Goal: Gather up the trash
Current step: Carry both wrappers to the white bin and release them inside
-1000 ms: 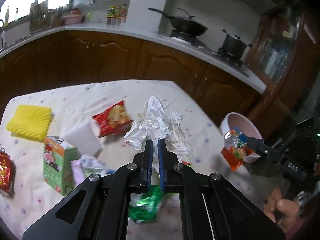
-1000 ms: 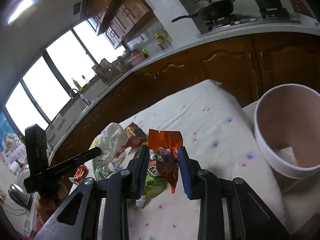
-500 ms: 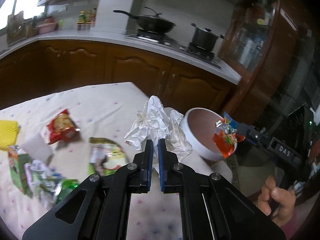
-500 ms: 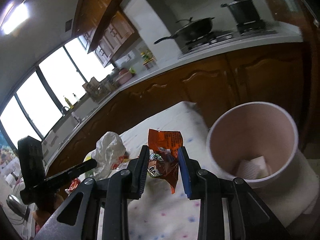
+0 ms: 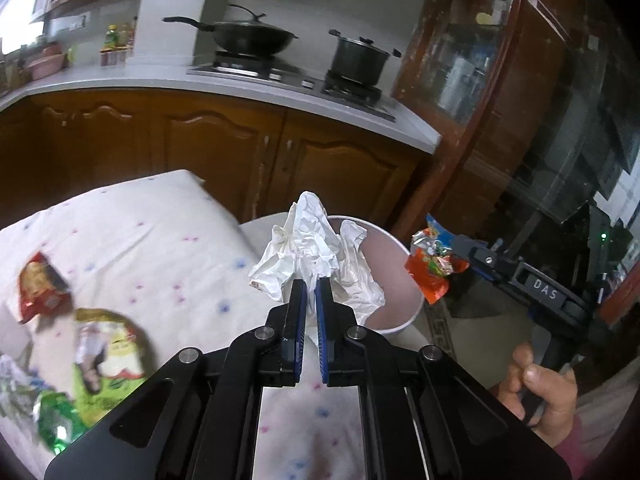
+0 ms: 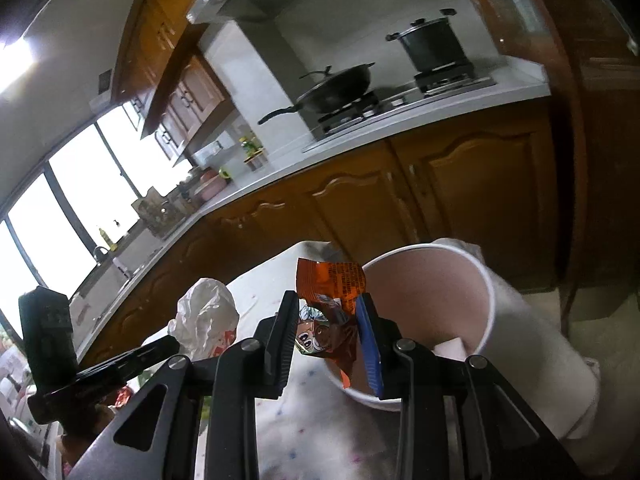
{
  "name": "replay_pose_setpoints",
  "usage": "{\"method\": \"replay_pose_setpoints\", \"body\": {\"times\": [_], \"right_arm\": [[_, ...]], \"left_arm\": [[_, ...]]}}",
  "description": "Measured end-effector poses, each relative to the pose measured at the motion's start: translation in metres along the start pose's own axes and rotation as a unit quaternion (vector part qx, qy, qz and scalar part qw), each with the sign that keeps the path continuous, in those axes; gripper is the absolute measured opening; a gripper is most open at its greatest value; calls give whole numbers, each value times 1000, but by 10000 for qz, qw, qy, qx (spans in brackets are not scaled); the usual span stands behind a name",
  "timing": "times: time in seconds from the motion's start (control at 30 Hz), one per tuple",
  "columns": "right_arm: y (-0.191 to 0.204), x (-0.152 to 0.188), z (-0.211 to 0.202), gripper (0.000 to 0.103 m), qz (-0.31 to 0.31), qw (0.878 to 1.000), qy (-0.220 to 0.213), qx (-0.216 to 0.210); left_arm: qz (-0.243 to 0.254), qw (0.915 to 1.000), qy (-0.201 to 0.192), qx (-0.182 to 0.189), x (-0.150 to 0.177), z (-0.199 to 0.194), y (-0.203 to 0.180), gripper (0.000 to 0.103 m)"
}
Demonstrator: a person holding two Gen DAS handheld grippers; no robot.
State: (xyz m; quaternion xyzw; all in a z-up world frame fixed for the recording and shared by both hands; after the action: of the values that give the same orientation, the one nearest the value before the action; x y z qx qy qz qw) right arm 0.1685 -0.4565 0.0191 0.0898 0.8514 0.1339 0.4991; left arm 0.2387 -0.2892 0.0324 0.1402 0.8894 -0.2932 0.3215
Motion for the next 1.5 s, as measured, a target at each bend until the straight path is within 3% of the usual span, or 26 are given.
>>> {"method": "replay_pose_setpoints", "body": {"times": [0.33,0.67,0.83,0.9,0.93,1.07,1.3,1.5], "right_arm": [[-44,2,16,30,196,9995,121,207],[-61,7,34,32,310,9988,297,235],[-70,12,42,36,450,9978,444,193],[-71,15,43,58,487,9976,469,171],[-71,16,43,60,511,9975,460,149],[-71,17,41,61,526,9975,439,160],[-68,16,35,86,586,9976,322,197],[-57,18,31,92,587,9977,313,98]], "left_arm": [[182,9993,327,28,-4,58,-29,4],[162,9968,777,-1,6,105,-34,6],[171,9962,851,-10,10,112,-36,19],[161,9964,831,-37,12,112,-35,35],[149,9965,821,-45,12,113,-34,37],[7,9963,860,-46,14,110,-27,43],[-156,9974,680,-152,15,90,-12,59],[-316,9983,406,-284,15,59,8,69]]}}
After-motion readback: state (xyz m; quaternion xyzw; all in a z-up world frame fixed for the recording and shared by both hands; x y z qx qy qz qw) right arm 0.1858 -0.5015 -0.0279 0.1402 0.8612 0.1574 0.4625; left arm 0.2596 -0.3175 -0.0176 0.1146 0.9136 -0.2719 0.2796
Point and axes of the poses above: each gripper's, at about its wrist camera, not at the fingertips, and z roughly the way its jaws point, y to its left, x to its underside, the point moved 6 cm from there along z, roughly the way its jaws point, and after that the axes turned 13 degrees about -z, right-handed, at the moved point
